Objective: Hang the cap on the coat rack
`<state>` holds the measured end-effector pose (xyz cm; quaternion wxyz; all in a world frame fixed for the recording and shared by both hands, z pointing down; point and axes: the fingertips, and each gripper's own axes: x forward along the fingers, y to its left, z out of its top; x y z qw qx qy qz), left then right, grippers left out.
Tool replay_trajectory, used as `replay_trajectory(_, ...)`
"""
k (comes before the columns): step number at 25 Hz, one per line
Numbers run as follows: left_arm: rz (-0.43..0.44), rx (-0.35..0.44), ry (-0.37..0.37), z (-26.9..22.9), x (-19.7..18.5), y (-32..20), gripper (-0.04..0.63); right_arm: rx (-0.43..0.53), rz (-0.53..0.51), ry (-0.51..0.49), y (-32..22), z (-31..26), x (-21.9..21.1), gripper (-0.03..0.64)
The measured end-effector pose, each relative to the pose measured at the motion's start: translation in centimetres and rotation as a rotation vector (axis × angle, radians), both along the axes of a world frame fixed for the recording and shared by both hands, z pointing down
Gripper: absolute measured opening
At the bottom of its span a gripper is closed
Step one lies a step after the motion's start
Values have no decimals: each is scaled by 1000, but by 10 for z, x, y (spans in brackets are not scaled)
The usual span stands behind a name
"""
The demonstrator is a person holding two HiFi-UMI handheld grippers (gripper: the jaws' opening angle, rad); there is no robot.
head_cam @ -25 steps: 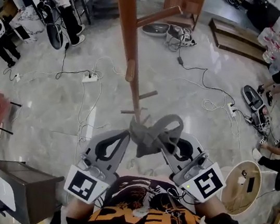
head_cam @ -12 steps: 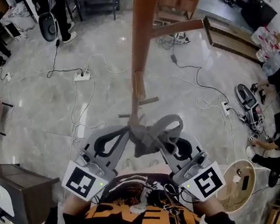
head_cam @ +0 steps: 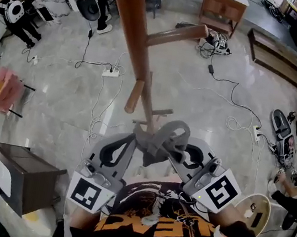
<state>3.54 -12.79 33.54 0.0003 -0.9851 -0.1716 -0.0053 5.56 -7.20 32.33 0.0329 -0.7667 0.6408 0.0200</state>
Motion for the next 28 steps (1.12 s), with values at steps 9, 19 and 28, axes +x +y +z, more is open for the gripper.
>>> replay_trajectory(9,-181,-20,0,1,8,29,23,-11,-200,14,13,-5,20,38)
replay_trajectory(19,-208,-56,19,-4,4,-5,23,-38,-223,15,-14,-13,19,38)
replay_trajectory(28,-303,-36,24,1,23,8,23,-42,-317,10,3,-1,42,38)
